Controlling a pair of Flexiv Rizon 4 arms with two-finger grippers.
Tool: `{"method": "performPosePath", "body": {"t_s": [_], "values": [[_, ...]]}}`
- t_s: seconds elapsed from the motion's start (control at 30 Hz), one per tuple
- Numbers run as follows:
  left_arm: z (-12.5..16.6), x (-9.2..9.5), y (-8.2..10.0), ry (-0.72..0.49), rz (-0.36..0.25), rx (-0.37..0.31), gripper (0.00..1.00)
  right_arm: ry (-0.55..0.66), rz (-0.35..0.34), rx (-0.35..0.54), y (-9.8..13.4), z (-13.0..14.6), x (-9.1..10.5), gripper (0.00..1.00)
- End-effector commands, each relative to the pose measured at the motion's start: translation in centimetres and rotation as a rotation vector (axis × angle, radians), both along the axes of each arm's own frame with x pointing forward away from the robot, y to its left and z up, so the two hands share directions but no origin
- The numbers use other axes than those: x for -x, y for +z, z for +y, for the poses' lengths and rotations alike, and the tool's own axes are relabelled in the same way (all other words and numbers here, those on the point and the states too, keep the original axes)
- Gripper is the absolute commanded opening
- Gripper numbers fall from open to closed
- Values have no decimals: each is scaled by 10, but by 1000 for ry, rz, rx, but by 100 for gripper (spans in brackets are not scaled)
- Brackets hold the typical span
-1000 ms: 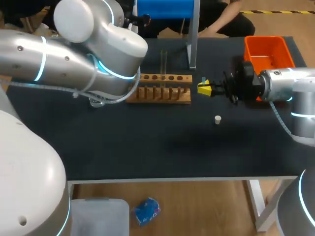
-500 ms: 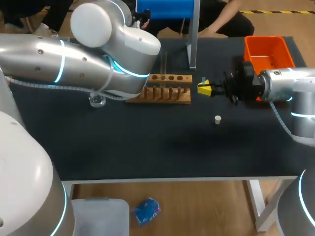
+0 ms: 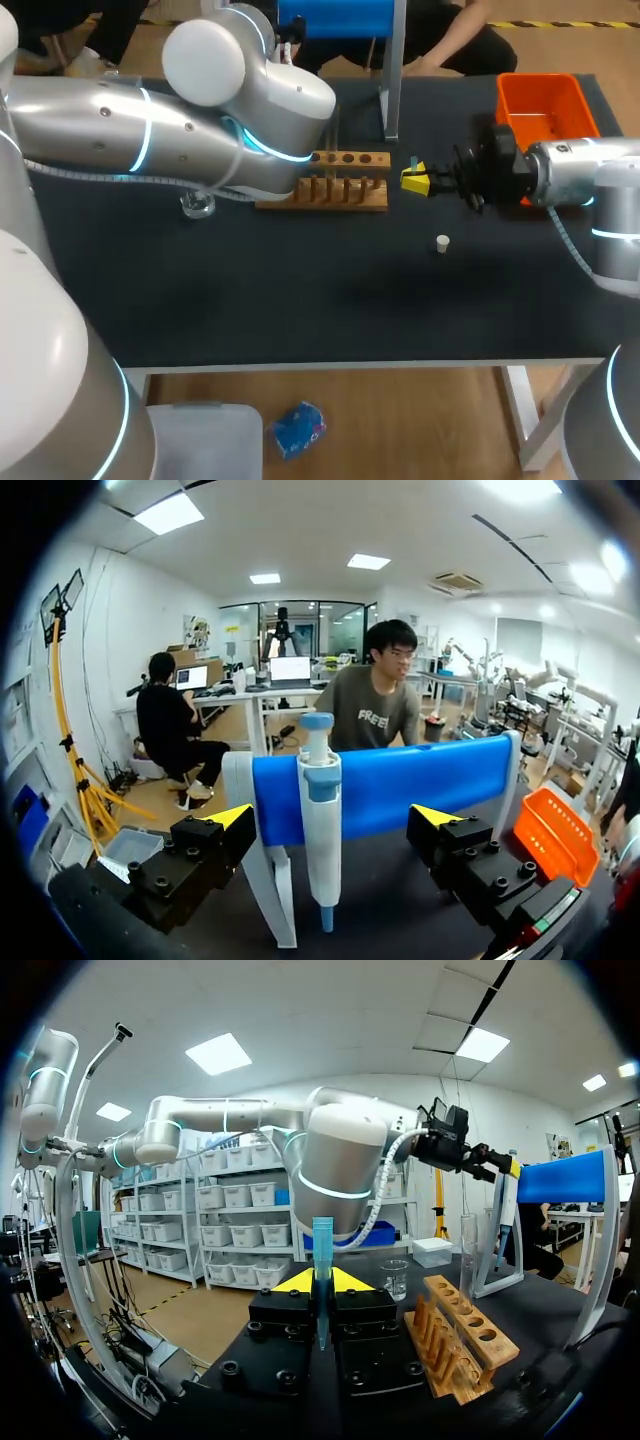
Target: Invert the test tube, pick up the pipette, mount the tip to pipette, aspirate from beaker and dispense into the tube, eject the tip, return the pipette, and cap with the stopper.
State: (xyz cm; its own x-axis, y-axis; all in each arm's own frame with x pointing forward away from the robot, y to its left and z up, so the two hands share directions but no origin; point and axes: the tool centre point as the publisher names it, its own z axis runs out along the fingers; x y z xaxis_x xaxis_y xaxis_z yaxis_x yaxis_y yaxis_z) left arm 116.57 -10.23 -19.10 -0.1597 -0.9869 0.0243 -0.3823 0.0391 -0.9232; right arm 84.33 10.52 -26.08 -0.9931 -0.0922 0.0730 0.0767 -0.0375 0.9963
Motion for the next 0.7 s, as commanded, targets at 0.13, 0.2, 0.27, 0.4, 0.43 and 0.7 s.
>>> {"method": "performPosePath", "body": {"t_s": [0.13,0.2,0.27,0.4,0.43,0.7], "values": [[-8,-8,-5,20,-16,6,100,-2,-1,2,1,0,1,0],[-10,-10,-5,21,-17,6,100,-2,-1,2,1,0,1,0],[-10,-11,-5,26,-19,6,100,-2,-1,2,1,0,1,0],[-11,-12,-6,35,-21,7,100,-2,-1,2,1,0,1,0],[-11,-13,-6,41,-22,8,100,-2,-1,2,1,0,1,0],[-12,-18,-7,48,-27,11,100,-2,-1,2,1,0,1,0]]}}
